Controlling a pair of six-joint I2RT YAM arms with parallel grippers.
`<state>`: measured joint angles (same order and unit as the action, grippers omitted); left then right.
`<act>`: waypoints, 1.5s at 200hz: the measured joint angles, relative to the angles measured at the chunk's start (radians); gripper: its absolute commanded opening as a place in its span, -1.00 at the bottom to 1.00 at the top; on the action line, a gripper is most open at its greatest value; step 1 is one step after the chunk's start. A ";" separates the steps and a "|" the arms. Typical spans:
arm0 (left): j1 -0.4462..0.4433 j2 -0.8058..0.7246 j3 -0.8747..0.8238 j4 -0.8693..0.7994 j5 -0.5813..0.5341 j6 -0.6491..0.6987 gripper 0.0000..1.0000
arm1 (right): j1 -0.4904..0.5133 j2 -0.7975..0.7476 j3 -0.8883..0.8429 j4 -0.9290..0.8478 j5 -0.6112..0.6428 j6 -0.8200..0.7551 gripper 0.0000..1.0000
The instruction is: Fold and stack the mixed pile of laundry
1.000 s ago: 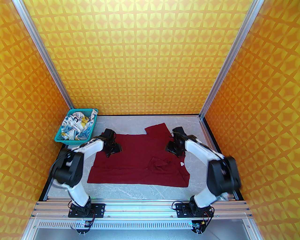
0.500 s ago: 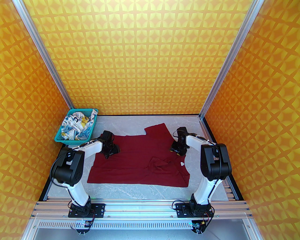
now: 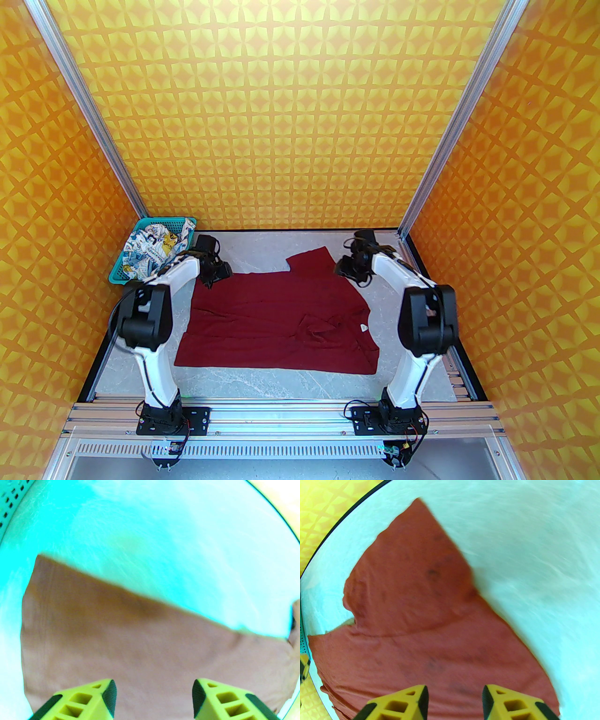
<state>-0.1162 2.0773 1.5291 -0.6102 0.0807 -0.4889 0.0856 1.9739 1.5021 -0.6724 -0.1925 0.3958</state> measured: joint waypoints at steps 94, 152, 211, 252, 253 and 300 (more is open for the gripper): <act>0.023 0.167 0.202 -0.029 -0.007 0.019 0.14 | -0.038 0.206 0.132 -0.046 0.006 0.050 -0.16; 0.029 0.204 0.261 -0.023 0.021 0.020 0.14 | -0.064 0.208 0.139 -0.050 0.008 0.056 -0.11; 0.031 0.210 0.283 -0.029 0.030 0.049 0.14 | -0.068 0.204 0.157 -0.053 -0.026 0.001 -0.04; 0.053 0.209 0.369 -0.118 -0.020 0.109 0.12 | -0.068 0.242 0.350 -0.066 -0.031 -0.140 0.01; 0.053 0.209 0.371 -0.119 -0.021 0.110 0.12 | -0.068 0.245 0.356 -0.067 -0.031 -0.142 0.01; 0.088 0.254 0.506 -0.191 -0.089 0.167 0.18 | -0.068 0.416 0.590 -0.123 -0.013 -0.225 0.01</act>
<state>-0.0280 2.3314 2.0350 -0.8013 -0.0086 -0.3222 0.0174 2.3898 2.0922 -0.7952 -0.2054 0.1711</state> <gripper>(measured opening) 0.585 0.503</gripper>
